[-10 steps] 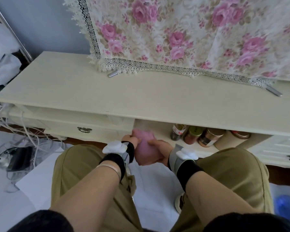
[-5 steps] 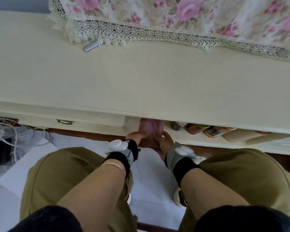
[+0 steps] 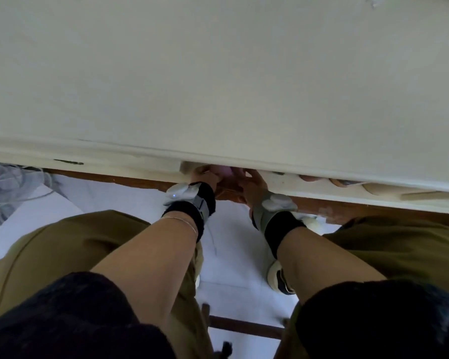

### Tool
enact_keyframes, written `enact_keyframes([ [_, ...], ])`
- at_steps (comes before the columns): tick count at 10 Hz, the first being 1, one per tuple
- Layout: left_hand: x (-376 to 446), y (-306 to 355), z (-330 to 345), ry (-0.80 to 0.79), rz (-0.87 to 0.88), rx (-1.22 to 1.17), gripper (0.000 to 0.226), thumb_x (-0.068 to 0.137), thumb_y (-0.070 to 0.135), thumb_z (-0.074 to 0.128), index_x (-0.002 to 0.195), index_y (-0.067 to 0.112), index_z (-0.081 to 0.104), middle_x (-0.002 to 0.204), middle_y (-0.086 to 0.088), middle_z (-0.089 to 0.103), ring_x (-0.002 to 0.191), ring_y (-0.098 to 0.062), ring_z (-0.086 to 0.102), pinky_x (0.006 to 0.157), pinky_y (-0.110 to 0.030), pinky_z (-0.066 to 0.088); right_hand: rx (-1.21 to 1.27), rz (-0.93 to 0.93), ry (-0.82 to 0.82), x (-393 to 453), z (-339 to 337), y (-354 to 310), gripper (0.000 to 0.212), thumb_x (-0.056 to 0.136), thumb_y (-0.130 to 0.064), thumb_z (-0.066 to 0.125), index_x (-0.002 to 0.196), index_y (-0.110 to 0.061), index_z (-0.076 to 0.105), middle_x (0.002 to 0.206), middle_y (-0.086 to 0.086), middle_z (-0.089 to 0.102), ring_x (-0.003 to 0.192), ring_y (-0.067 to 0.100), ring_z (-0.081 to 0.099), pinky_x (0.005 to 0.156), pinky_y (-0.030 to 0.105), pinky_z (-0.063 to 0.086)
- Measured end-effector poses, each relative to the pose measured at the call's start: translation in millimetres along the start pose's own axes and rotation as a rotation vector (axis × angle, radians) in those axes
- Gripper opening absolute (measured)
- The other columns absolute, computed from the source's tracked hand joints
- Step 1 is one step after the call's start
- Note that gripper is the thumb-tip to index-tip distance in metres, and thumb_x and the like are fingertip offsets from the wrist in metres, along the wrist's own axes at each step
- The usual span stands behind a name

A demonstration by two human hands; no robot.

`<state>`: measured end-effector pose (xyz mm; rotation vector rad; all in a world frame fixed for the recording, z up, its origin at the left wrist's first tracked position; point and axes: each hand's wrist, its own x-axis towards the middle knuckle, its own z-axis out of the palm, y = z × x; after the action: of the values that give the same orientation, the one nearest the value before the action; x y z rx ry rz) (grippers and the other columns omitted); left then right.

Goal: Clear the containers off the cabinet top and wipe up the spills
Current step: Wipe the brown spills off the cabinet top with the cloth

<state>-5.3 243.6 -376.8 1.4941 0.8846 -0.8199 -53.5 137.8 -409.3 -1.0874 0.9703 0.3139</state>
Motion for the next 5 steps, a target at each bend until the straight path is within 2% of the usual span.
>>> enact_keyframes([
  [1,14.2,-1.1,-1.8,0.009,0.026,-0.022,0.029,0.090,0.000,0.052,0.075,0.025,0.048,0.078,0.002,0.053,0.083,-0.019,0.057,0.092,-0.039,0.050,-0.034,-0.065,0.067,2.3,4.5,6.0,0.031,0.093,0.001,0.053,0.121,-0.010,0.060,0.118,0.019,0.065,0.105,0.036,0.064,0.094,0.052,0.052],
  [2,52.2,-13.3,0.0,0.001,0.003,-0.105,0.021,0.094,0.007,0.049,0.081,0.023,0.052,0.094,0.001,0.057,0.104,-0.017,0.052,0.108,-0.037,0.042,-0.053,-0.120,0.090,6.7,11.4,9.1,0.035,0.092,-0.018,0.064,0.126,-0.011,0.056,0.118,0.017,0.063,0.101,0.034,0.065,0.088,0.043,0.053],
  [3,40.2,-13.0,8.3,-0.006,0.012,-0.035,0.021,0.093,-0.001,0.049,0.097,0.019,0.055,0.096,-0.005,0.061,0.099,-0.022,0.055,0.101,-0.040,0.047,-0.151,-0.107,0.086,11.7,8.8,21.2,0.054,0.088,-0.023,0.068,0.135,-0.009,0.046,0.117,0.015,0.064,0.108,0.035,0.063,0.093,0.048,0.053],
  [4,27.5,-21.7,13.7,-0.012,0.009,-0.033,0.041,0.089,-0.012,0.048,0.128,-0.001,0.052,0.124,-0.022,0.059,0.116,-0.036,0.057,0.103,-0.049,0.045,-0.275,-0.090,0.082,11.5,0.4,32.7,0.057,0.087,-0.011,0.064,0.139,-0.005,0.041,0.105,0.009,0.063,0.100,0.032,0.064,0.093,0.052,0.052],
  [5,17.9,-29.0,11.9,-0.014,-0.024,-0.048,0.043,0.087,-0.012,0.050,0.129,-0.002,0.052,0.108,-0.022,0.063,0.097,-0.034,0.063,0.090,-0.041,0.052,-0.257,-0.028,0.046,5.5,-7.0,33.1,0.060,0.087,-0.019,0.067,0.139,-0.002,0.042,0.104,0.010,0.064,0.095,0.027,0.064,0.091,0.040,0.053],
])
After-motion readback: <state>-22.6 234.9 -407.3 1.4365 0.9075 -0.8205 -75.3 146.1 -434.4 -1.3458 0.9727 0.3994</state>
